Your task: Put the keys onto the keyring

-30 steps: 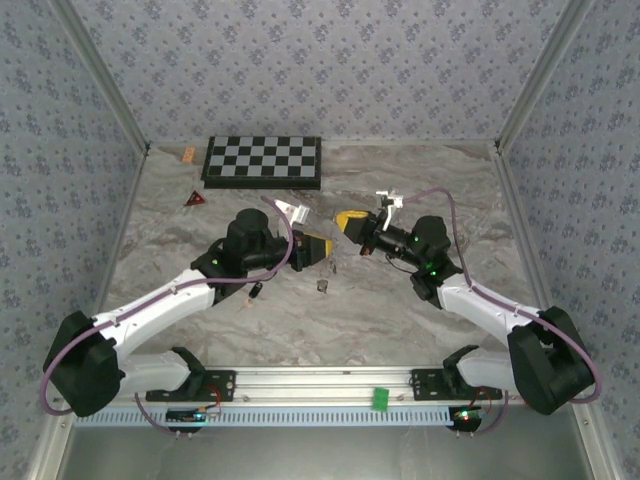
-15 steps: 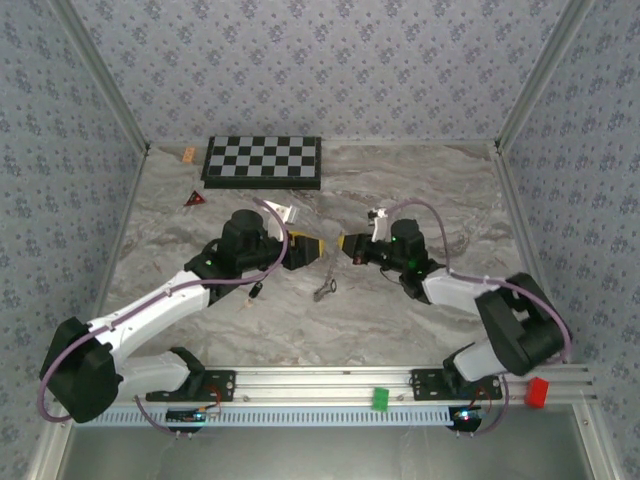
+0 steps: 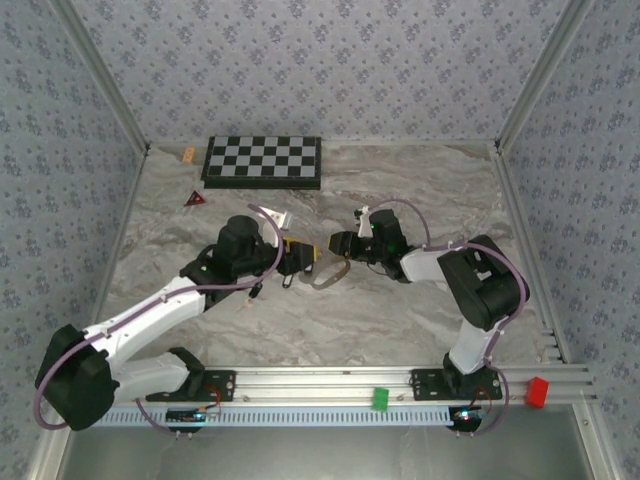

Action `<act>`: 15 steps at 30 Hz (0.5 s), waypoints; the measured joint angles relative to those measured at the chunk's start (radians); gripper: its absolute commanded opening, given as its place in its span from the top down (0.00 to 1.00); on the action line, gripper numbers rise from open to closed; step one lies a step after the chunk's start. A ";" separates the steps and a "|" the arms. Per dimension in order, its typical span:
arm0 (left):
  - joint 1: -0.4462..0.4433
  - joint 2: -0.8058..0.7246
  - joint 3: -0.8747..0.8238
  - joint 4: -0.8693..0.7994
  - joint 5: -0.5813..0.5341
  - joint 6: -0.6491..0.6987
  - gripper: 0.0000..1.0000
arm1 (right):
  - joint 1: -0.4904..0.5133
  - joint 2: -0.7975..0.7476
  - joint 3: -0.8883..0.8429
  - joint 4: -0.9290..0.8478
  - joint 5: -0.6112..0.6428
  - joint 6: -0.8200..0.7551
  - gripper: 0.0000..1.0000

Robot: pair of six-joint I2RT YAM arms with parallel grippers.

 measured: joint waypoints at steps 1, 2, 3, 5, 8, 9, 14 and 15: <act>0.008 -0.004 -0.005 0.000 0.000 0.002 0.45 | 0.001 0.000 0.003 -0.007 0.002 -0.001 0.62; 0.018 -0.006 -0.011 0.000 -0.001 0.004 0.45 | 0.005 0.000 0.004 -0.015 0.007 -0.001 0.62; 0.026 -0.007 -0.017 0.000 -0.004 0.006 0.45 | 0.009 -0.001 0.005 -0.025 0.010 -0.002 0.62; 0.043 -0.006 -0.027 -0.003 -0.014 0.010 0.45 | 0.020 -0.005 0.006 -0.049 0.018 -0.006 0.63; 0.068 -0.005 -0.050 -0.004 -0.023 0.014 0.44 | 0.051 -0.009 0.007 -0.088 0.038 -0.018 0.65; 0.074 -0.004 -0.058 -0.004 -0.026 0.014 0.45 | 0.064 -0.010 0.009 -0.104 0.048 -0.023 0.65; 0.083 0.017 -0.068 -0.026 -0.065 0.025 0.45 | 0.127 -0.010 0.069 -0.245 0.134 -0.060 0.65; 0.084 0.017 -0.069 -0.031 -0.077 0.025 0.44 | 0.141 -0.010 0.100 -0.293 0.168 -0.074 0.65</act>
